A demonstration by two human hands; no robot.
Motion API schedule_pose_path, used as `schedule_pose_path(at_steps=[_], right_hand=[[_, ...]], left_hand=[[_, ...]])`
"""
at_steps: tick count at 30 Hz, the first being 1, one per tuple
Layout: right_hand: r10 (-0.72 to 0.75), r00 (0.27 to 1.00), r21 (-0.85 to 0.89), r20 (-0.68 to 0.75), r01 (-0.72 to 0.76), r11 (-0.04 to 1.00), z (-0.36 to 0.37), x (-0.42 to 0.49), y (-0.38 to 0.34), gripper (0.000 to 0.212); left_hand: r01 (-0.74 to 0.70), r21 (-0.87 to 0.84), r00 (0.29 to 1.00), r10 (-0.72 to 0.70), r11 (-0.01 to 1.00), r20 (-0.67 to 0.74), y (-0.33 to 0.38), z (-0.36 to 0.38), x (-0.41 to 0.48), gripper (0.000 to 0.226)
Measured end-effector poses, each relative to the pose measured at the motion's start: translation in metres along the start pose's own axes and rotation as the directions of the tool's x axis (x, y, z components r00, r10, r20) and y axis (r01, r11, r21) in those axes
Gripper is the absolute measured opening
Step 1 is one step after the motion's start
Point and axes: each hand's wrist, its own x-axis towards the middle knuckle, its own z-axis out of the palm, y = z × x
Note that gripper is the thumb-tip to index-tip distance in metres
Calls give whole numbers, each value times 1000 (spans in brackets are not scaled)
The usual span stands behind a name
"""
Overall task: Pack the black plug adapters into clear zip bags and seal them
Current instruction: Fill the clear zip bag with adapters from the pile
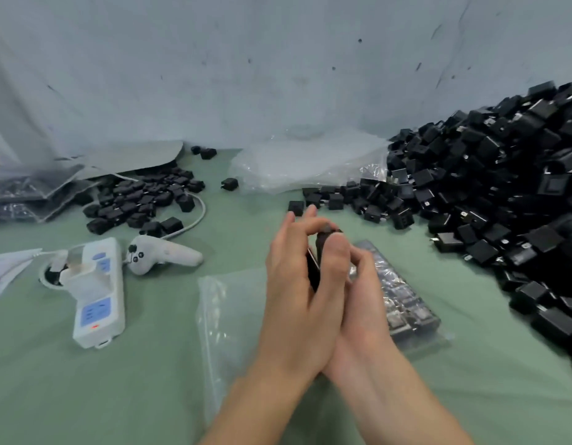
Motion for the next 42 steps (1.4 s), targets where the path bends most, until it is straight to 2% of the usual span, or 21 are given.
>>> schedule_pose_path(at_steps=[2, 4, 6, 8, 12, 14, 15, 17, 21, 23, 25, 28, 35, 39, 42], right_hand=[[11, 998, 40, -66, -8, 999, 2, 2, -4, 33], [-8, 992, 119, -130, 24, 993, 2, 4, -11, 31], [-44, 986, 153, -158, 68, 986, 3, 3, -20, 29], [-65, 988, 162, -142, 88, 983, 2, 2, -29, 28], [-62, 996, 197, -71, 75, 978, -2, 2, -42, 28], [-66, 996, 239, -60, 78, 968, -3, 4, -46, 35], [-69, 996, 248, -62, 83, 965, -4, 5, -48, 37], [-81, 994, 262, -67, 96, 960, -5, 7, -49, 38], [-115, 991, 276, -69, 130, 952, -9, 9, -47, 45], [-120, 989, 256, -85, 138, 957, -12, 10, -47, 45], [-126, 987, 246, -104, 148, 958, -16, 10, -49, 43], [-150, 981, 207, -127, 174, 963, -20, 9, -56, 40], [-150, 980, 179, -132, 172, 969, -23, 12, -60, 40], [-133, 981, 167, -142, 156, 973, -24, 15, -58, 40], [-120, 984, 164, -133, 141, 976, -24, 15, -60, 36]], left_hand=[[-37, -104, 999, 36, 994, -14, 9, -4, -2, 29], [-58, -164, 990, 35, 985, -138, 14, -22, 3, 30], [0, -237, 950, -74, 971, -303, 9, -55, 14, 30], [101, -282, 902, -207, 954, -378, -5, -94, 21, 29], [423, -191, 816, -464, 886, -345, -49, -145, 6, 17], [513, -140, 794, -531, 847, -296, -64, -155, -5, 5], [529, -67, 807, -525, 846, -270, -69, -158, -9, 10], [506, 44, 849, -488, 862, -200, -75, -158, -17, 20], [418, 93, 906, -422, 904, 33, -76, -149, -27, 41], [344, 296, 924, -377, 891, 62, -81, -144, -31, 52], [256, 526, 948, -318, 811, 28, -83, -141, -31, 65], [239, 555, 961, -276, 797, -17, -85, -139, -27, 74], [221, 509, 957, -285, 832, 50, -95, -123, -19, 75], [242, 551, 938, -338, 798, 78, -98, -126, -15, 91], [248, 569, 920, -374, 784, 114, -97, -129, -15, 93]])
